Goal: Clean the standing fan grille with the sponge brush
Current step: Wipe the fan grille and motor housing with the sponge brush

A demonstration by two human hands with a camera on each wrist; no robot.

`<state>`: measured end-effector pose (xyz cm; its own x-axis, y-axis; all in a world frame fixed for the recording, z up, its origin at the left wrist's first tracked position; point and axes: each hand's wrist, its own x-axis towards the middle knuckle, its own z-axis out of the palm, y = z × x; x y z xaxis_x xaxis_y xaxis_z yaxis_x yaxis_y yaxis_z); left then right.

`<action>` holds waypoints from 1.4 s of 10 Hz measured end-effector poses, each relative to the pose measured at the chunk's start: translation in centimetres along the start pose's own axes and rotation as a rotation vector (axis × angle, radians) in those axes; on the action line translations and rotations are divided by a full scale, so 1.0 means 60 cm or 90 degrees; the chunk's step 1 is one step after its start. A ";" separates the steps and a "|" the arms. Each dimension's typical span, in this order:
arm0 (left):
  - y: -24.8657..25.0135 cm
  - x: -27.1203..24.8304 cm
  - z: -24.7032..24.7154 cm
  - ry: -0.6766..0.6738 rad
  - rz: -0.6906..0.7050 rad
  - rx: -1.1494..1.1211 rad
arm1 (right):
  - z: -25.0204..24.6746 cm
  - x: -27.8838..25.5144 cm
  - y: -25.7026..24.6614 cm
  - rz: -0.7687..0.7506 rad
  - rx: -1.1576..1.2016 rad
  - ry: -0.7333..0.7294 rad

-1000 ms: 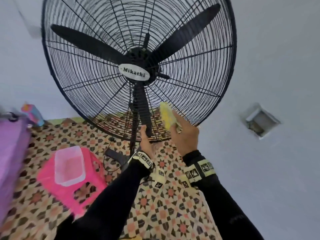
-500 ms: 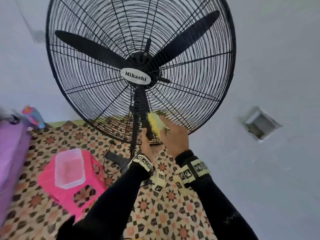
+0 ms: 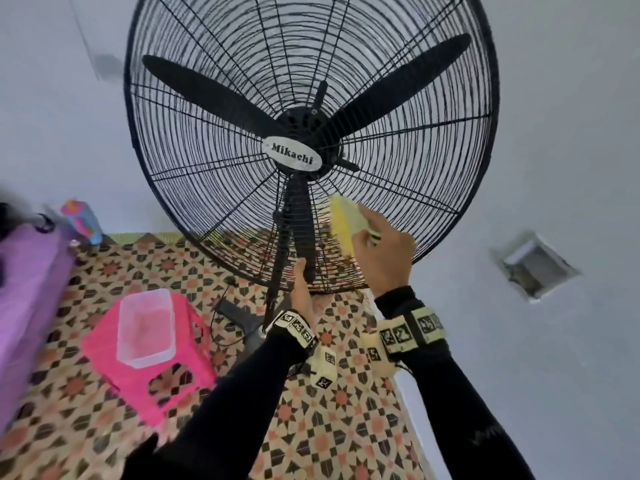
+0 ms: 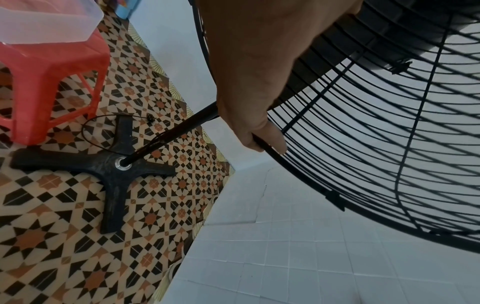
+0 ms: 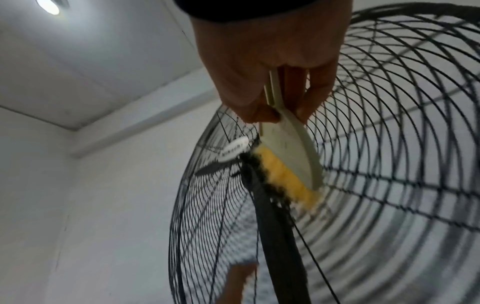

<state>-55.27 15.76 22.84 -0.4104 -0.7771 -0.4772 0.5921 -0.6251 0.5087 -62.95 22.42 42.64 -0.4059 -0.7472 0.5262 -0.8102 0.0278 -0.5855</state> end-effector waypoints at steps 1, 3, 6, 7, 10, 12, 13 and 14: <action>-0.004 0.004 0.001 0.022 -0.033 0.008 | 0.039 -0.035 -0.018 -0.064 -0.010 -0.086; -0.001 -0.001 -0.004 0.015 -0.039 0.010 | -0.008 0.021 -0.051 -0.067 -0.041 -0.023; -0.021 0.037 -0.023 0.076 -0.048 0.062 | -0.007 0.051 -0.056 -0.071 -0.091 -0.101; -0.033 0.051 -0.025 0.147 -0.062 0.094 | 0.001 0.049 -0.057 -0.054 -0.049 -0.075; -0.086 0.163 -0.090 0.177 -0.032 0.197 | -0.001 0.071 -0.087 -0.084 -0.054 -0.024; 0.005 -0.001 -0.007 0.047 -0.058 0.058 | 0.001 0.097 -0.108 -0.133 -0.093 -0.077; 0.003 0.010 -0.014 0.048 -0.070 0.047 | 0.019 0.097 -0.111 -0.085 -0.023 -0.090; 0.010 0.001 -0.008 0.042 -0.059 0.059 | 0.020 0.095 -0.129 -0.115 -0.061 -0.139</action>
<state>-54.62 15.34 22.77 -0.4116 -0.7112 -0.5699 0.4856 -0.7003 0.5232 -58.50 17.16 49.40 -0.1594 -0.8705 0.4656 -0.9015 -0.0639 -0.4280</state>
